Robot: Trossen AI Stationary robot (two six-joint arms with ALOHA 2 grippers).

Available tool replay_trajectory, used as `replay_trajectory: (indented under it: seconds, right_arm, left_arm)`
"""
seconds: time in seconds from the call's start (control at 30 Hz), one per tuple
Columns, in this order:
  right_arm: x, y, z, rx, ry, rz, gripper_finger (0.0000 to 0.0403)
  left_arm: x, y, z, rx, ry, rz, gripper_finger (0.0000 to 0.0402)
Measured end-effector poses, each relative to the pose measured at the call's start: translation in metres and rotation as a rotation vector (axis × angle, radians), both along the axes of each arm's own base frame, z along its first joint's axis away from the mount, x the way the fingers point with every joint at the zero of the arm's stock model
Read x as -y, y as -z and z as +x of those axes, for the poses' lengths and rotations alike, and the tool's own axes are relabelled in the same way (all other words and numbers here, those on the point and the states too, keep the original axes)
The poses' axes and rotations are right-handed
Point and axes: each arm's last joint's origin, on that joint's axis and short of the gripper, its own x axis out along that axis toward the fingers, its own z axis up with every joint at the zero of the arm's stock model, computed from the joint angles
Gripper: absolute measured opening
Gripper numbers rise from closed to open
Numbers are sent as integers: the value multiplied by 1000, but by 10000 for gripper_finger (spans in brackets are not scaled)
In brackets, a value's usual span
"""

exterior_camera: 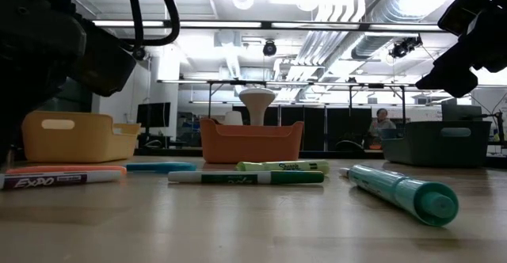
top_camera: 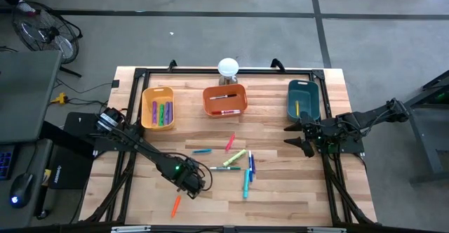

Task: Pick & Place Markers
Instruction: Put the pink marker pen into the orange bin

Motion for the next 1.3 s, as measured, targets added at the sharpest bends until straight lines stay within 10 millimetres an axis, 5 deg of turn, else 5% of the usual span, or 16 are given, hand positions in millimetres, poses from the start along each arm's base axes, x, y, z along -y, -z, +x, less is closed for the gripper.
replay_trajectory:
  seconds: [0.97, 1.3]
  right_arm:
    - [0, 0, 0, 0, 0, 0, 252]
    - [0, 0, 0, 0, 0, 0, 252]
  left_arm:
    - [7, -32, 15, 56, 29, 39, 29]
    - [13, -61, 26, 103, 122, 47, 29]
